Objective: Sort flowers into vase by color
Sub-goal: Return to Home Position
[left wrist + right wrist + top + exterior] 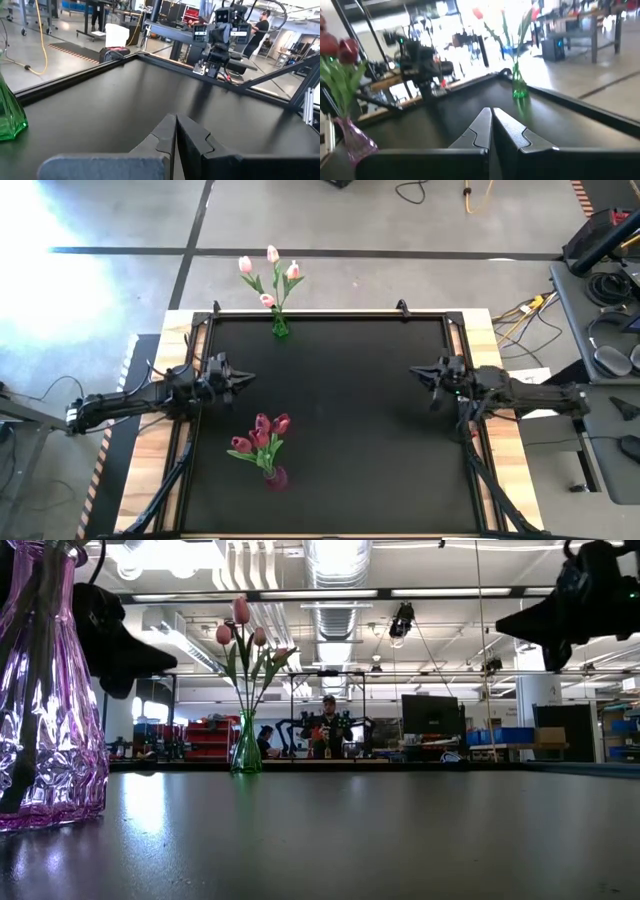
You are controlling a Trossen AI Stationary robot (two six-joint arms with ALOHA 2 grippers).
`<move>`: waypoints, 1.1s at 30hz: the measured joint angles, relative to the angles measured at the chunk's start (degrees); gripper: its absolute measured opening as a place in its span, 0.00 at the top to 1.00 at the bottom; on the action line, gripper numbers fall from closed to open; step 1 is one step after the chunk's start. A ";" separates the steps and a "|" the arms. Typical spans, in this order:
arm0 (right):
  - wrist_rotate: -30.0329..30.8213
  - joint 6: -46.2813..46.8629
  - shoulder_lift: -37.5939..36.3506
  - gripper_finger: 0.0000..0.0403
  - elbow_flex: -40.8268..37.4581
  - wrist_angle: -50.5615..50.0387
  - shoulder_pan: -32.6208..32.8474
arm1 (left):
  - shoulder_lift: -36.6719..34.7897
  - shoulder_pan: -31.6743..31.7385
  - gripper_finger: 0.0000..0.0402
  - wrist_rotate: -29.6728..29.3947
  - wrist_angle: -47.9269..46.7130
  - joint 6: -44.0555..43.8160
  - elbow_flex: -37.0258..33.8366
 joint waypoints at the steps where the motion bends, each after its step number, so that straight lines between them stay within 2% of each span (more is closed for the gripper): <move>1: 0.10 -0.17 -2.81 0.98 0.00 -2.60 0.00 | 0.18 0.00 1.00 0.02 -0.01 -0.23 0.00; 6: 0.24 -1.62 -1.66 0.98 2.46 -10.53 0.00 | 1.11 0.00 1.00 0.02 0.00 0.07 0.00; 14: -8.87 -1.54 -2.86 0.98 -5.58 3.10 -1.17 | 1.51 0.11 1.00 0.00 0.11 0.47 -0.05; 21: -12.66 -4.43 -2.90 0.98 -5.55 3.02 -3.54 | 1.39 0.11 1.00 0.07 0.08 0.10 -0.07; 26: -10.53 -5.30 -2.28 0.98 -5.55 2.32 -3.91 | 1.76 0.11 1.00 0.10 0.05 -0.40 -0.07; 31: -9.05 -14.04 -1.59 0.98 -5.55 2.46 -3.93 | 2.06 0.11 1.00 0.15 -0.60 -0.32 0.18; 33: -9.05 -14.90 -1.54 0.98 -5.55 2.44 -3.93 | 2.35 0.11 1.00 -0.90 -0.65 -0.40 0.26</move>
